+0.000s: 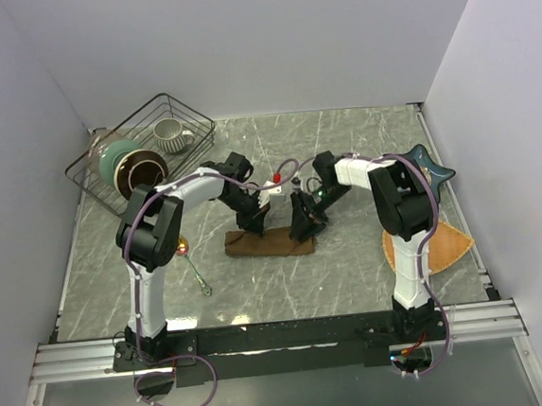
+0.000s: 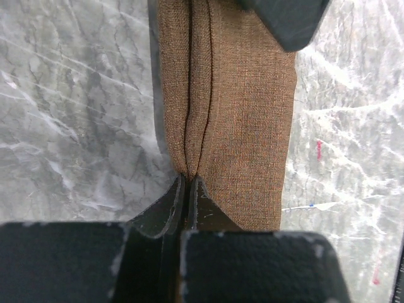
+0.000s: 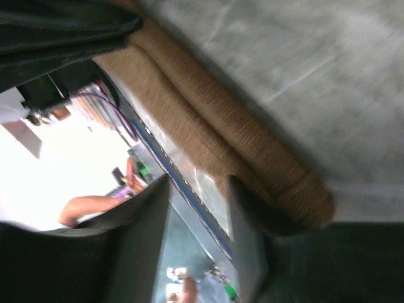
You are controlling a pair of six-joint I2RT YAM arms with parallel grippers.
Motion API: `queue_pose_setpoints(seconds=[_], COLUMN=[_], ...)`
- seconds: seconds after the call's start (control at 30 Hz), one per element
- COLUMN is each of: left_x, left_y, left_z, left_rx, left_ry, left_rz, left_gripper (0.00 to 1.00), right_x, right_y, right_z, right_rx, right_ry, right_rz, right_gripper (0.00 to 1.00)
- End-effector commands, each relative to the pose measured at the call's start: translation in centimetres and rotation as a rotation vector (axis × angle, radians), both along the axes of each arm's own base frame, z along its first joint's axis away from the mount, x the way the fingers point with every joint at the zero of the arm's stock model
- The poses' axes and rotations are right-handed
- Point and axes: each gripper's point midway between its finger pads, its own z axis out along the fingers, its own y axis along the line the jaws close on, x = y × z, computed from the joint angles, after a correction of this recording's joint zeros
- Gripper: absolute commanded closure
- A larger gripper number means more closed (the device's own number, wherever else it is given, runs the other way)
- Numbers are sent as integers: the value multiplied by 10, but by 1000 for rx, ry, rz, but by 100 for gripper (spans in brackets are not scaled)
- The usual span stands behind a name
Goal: Fold the napkin into a case and place the utensils inside
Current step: Stuff the top corner of the smaller-rectangle-folded napkin into the folded napkin.
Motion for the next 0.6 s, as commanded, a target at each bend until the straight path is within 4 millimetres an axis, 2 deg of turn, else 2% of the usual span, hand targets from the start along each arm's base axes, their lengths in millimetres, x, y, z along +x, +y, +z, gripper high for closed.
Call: queue_pose_setpoints(seconds=[0.0, 0.03, 0.07, 0.1, 0.2, 0.3, 0.37, 0.57], left_x=[9, 9, 7, 8, 7, 5, 3, 0], left_y=[-12, -13, -14, -15, -19, -22, -24, -25], left_z=[29, 31, 34, 35, 42, 49, 52, 57], left_rx=[-74, -79, -85, -88, -106, -121, -133, -147], left_ry=[-181, -194, -208, -225, -269, -312, -332, -361], left_rz=[-71, -77, -85, -93, -114, -137, -148, -165], left_gripper=[99, 99, 99, 99, 99, 99, 99, 99], right_x=[19, 29, 32, 39, 51, 62, 62, 44], right_y=[-11, -9, -10, -9, -5, 0, 4, 23], right_z=[53, 63, 65, 73, 77, 71, 61, 49], right_rx=[46, 59, 60, 66, 65, 52, 39, 66], right_ry=[-183, -221, -226, -259, -298, -333, -336, -350], right_rz=[83, 88, 94, 110, 123, 134, 158, 260], right_gripper=[38, 36, 33, 27, 24, 23, 23, 21])
